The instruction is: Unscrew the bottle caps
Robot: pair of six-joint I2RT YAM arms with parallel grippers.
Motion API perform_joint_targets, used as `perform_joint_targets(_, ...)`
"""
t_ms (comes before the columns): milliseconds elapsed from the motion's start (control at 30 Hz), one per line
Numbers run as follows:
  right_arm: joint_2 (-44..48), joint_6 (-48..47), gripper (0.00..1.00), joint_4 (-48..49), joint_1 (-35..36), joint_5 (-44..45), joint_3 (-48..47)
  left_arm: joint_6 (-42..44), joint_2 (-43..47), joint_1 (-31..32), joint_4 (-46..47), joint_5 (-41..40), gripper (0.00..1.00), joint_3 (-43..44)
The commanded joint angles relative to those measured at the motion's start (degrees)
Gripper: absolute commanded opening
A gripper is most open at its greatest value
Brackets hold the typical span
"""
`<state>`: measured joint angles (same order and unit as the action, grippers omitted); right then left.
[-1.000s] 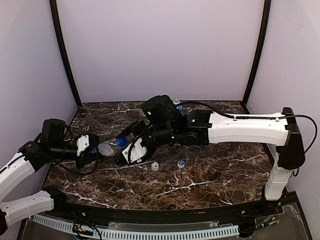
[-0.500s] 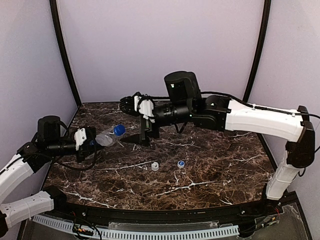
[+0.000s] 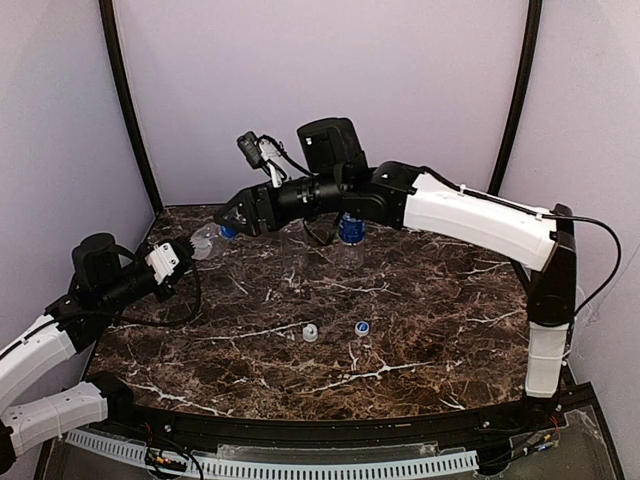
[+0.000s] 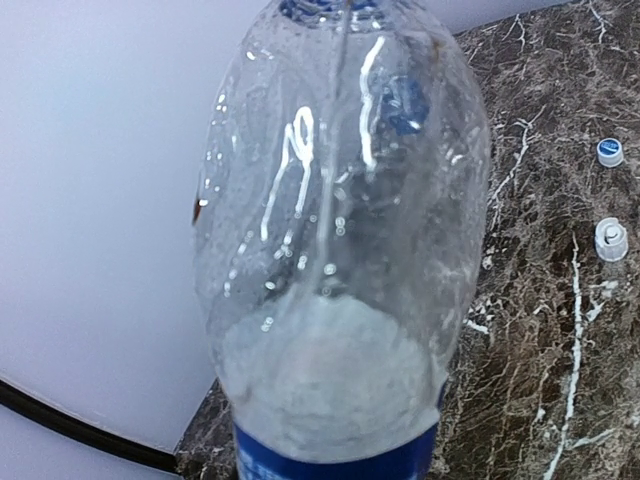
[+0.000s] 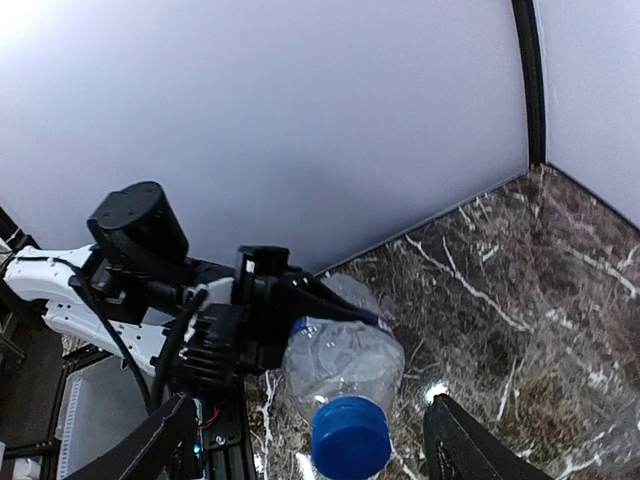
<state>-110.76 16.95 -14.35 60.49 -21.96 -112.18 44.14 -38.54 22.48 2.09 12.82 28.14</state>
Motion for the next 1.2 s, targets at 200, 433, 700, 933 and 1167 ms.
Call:
perform_joint_targets(200,-5.7,9.0,0.54,-4.5,0.2,1.4,-5.8,5.6,-0.2,0.2,8.3,-4.7,0.22,-2.1)
perform_joint_targets(433,-5.9,8.4,0.53,-4.4,0.1,0.1,-5.9,5.8,0.0,0.2,7.9,-4.4,0.22,-2.3)
perform_joint_targets(700,-5.3,8.1,0.24,-3.5,0.2,1.5,-4.8,5.9,0.1,0.2,7.9,-3.7,0.22,-2.4)
perform_joint_targets(933,-4.9,-4.6,0.00,-4.1,1.0,-1.6,-3.4,5.7,0.6,0.2,0.6,0.9,0.21,-1.2)
perform_joint_targets(1167,4.7,-50.2,0.00,-2.6,7.1,-9.3,14.5,-0.7,0.0,0.3,-19.9,23.1,0.24,4.2)
